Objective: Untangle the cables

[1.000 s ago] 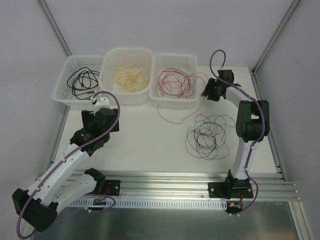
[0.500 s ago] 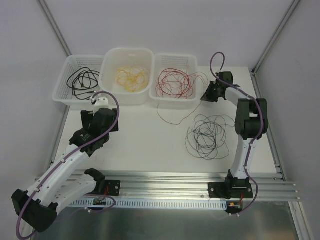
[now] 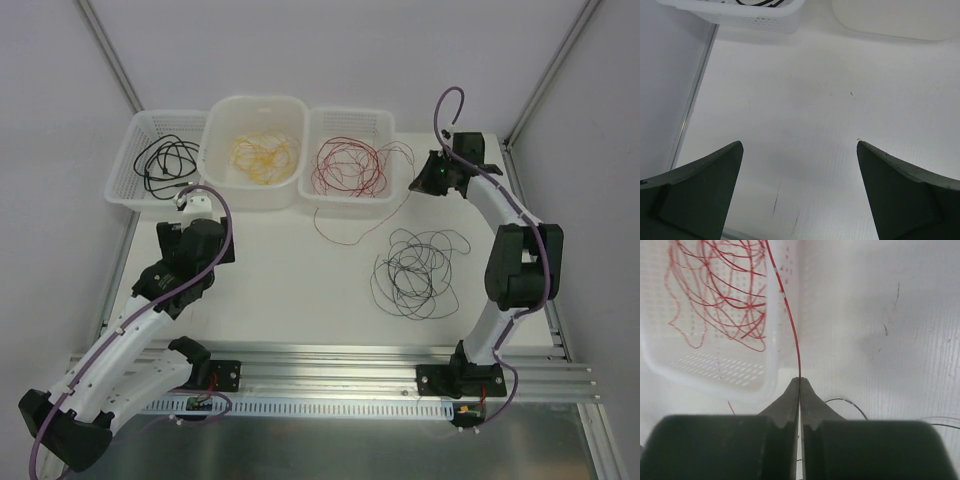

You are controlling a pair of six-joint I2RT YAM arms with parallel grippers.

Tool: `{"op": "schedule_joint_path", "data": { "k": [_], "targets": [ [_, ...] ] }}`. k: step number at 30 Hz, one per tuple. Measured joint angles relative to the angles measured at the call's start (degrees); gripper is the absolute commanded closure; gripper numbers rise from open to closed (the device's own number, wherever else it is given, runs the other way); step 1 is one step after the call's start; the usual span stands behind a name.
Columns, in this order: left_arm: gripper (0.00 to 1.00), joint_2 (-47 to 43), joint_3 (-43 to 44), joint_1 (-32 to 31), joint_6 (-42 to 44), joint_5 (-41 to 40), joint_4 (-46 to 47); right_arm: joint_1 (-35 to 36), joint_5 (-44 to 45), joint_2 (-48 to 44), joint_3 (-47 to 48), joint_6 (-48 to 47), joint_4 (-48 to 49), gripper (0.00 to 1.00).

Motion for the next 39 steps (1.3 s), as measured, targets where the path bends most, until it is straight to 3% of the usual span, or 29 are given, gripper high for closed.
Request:
{"op": "schedule_joint_path", "data": {
  "k": [6, 12, 20, 26, 30, 31, 32, 35, 39],
  "targets": [
    [0.01, -0.7, 0.0, 0.0, 0.0, 0.0, 0.0, 0.2, -1.7, -5.5, 4.8, 0.7, -1.8, 0.99],
    [0.01, -0.8, -0.2, 0.0, 0.0, 0.0, 0.0, 2.2, -4.3, -4.4, 16.8, 5.0, 0.0, 0.99],
    [0.01, -0.6, -0.3, 0.0, 0.0, 0.0, 0.0, 8.9, -3.6, 7.4, 38.1, 7.8, 9.2, 0.99],
    [0.01, -0.3, -0.3, 0.0, 0.0, 0.0, 0.0, 10.3, 0.1, 18.8, 39.1, 8.0, 11.7, 0.98],
    [0.01, -0.2, -0.3, 0.0, 0.0, 0.0, 0.0, 10.3, 2.8, 25.2, 35.9, 8.2, 9.4, 0.84],
    [0.01, -0.2, -0.3, 0.0, 0.0, 0.0, 0.0, 10.3, 3.1, 26.6, 35.9, 8.3, 8.7, 0.78],
    [0.01, -0.1, -0.3, 0.0, 0.0, 0.1, 0.0, 10.3, 3.3, 28.1, 35.9, 8.4, 8.0, 0.64],
    [0.01, 0.4, -0.3, 0.0, 0.0, 0.1, 0.0, 10.3, 3.7, 30.6, 35.5, 8.0, 5.5, 0.47],
    [0.01, 0.8, -0.3, 0.0, 0.0, 0.4, 0.0, 10.3, 3.7, 28.6, 33.9, 7.0, 5.2, 0.31]
  ]
}}
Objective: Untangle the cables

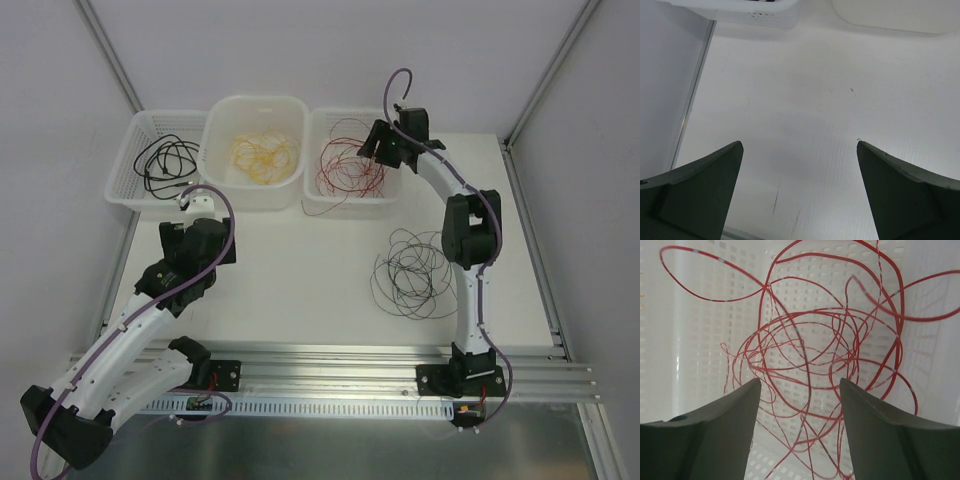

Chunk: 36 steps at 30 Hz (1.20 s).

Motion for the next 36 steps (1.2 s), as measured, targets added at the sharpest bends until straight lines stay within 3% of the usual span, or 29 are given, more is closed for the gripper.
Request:
{"op": "schedule_joint_path", "data": {
  "k": [5, 11, 15, 20, 25, 30, 36],
  "targets": [
    [0.01, 0.0, 0.0, 0.0, 0.0, 0.1, 0.0, 0.2, 0.8, -7.5, -4.0, -2.7, -1.7, 0.22],
    [0.01, 0.0, 0.0, 0.0, 0.0, 0.1, 0.0, 2.6, 3.9, -19.4, -6.0, -6.9, -3.3, 0.21],
    [0.01, -0.1, 0.0, 0.0, 0.0, 0.2, 0.0, 7.9, 9.6, -29.6, -15.7, -7.3, -1.4, 0.21],
    [0.01, -0.5, 0.0, 0.0, 0.0, 0.7, 0.0, 17.2, 20.5, -38.2, -34.5, -2.5, 5.8, 0.22],
    [0.01, -0.7, 0.0, 0.4, 0.0, 0.8, 0.0, 24.5, 30.3, -36.7, -44.1, 4.4, 11.0, 0.22],
    [0.01, -0.8, 0.0, 0.7, -0.1, 1.1, 0.0, 28.7, 38.4, -31.9, -45.1, 8.0, 17.7, 0.25],
    [0.01, -0.8, 0.0, 0.7, -0.1, 1.1, 0.0, 30.9, 44.2, -25.5, -44.8, 10.8, 23.6, 0.38]
  ]
}}
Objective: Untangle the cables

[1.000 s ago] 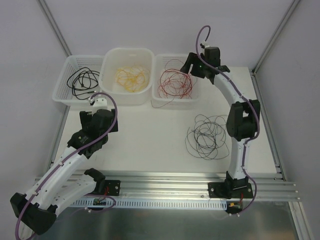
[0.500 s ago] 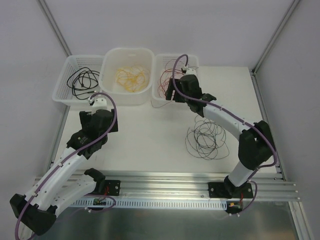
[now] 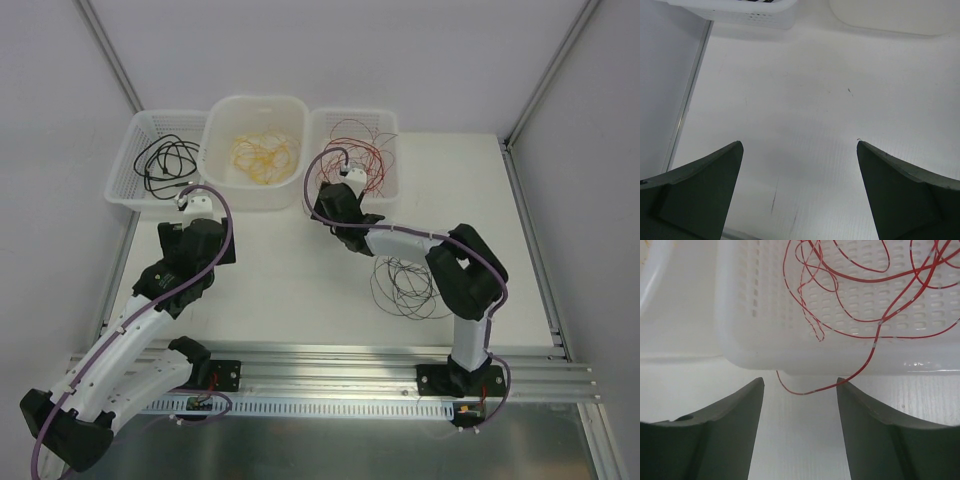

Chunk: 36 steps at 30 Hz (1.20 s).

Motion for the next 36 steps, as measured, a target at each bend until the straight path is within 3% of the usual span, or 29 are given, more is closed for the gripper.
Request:
{"op": "schedule_joint_path", "data": {
  "k": [10, 20, 30, 36],
  "targets": [
    [0.01, 0.0, 0.0, 0.7, 0.0, 1.1, 0.0, 0.0, 3.4, 4.7, 2.7, 2.2, 1.1, 0.53],
    [0.01, -0.3, 0.0, 0.7, -0.1, 1.5, 0.0, 0.3, 3.7, 4.9, 3.1, 4.3, 1.6, 0.95],
    [0.01, -0.5, 0.0, 0.7, -0.2, 1.5, 0.0, 1.9, 3.2, -2.8, 1.6, 3.3, -4.5, 0.99],
    [0.01, -0.5, 0.0, 0.7, -0.2, 1.5, 0.0, 0.9, 1.9, -6.3, 9.9, -1.6, -11.2, 0.99]
  ]
}}
